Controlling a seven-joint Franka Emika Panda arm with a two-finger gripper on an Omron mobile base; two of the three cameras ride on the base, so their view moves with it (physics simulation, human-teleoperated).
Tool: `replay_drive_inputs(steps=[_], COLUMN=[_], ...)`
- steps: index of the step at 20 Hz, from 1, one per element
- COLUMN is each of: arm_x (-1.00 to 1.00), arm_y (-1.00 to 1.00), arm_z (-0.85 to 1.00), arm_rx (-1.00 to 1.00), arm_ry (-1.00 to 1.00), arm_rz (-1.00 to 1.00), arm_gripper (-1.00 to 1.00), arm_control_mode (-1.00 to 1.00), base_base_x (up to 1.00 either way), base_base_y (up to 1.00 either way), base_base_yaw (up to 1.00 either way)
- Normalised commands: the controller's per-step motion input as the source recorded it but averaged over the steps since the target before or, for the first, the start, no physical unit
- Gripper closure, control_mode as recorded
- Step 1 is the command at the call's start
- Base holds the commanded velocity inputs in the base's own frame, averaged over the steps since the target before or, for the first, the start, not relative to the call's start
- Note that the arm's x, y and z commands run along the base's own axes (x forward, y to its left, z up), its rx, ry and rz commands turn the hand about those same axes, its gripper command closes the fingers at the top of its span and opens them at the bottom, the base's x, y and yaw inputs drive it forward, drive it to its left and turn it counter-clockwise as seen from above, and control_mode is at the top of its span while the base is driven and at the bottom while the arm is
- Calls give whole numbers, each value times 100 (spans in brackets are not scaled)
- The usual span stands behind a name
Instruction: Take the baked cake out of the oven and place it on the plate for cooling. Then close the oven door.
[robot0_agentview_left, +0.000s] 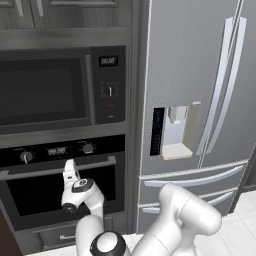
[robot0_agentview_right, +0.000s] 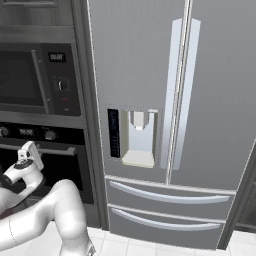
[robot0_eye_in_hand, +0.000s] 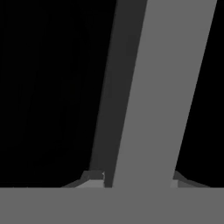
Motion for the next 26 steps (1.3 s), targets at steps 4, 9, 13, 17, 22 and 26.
replay_drive_inputs(steps=[4, 9, 13, 17, 22, 26], arm_x=[-23, -45, -56, -51, -53, -53], arm_y=[5, 9, 11, 11, 11, 11], arm_z=[-22, -30, -33, -32, -35, -35], arm_rx=[0, 0, 0, 0, 0, 0], arm_ry=[0, 0, 2, 11, 12, 16], arm_rz=[-9, -10, -11, -15, -16, -18], arm_gripper=[100, 100, 100, 100, 100, 100], arm_control_mode=[-100, -100, -100, -100, -100, -100], base_base_x=[0, 0, 0, 0, 0, 0], base_base_y=[0, 0, 0, 0, 0, 0], base_base_yaw=[0, 0, 0, 0, 0, 0])
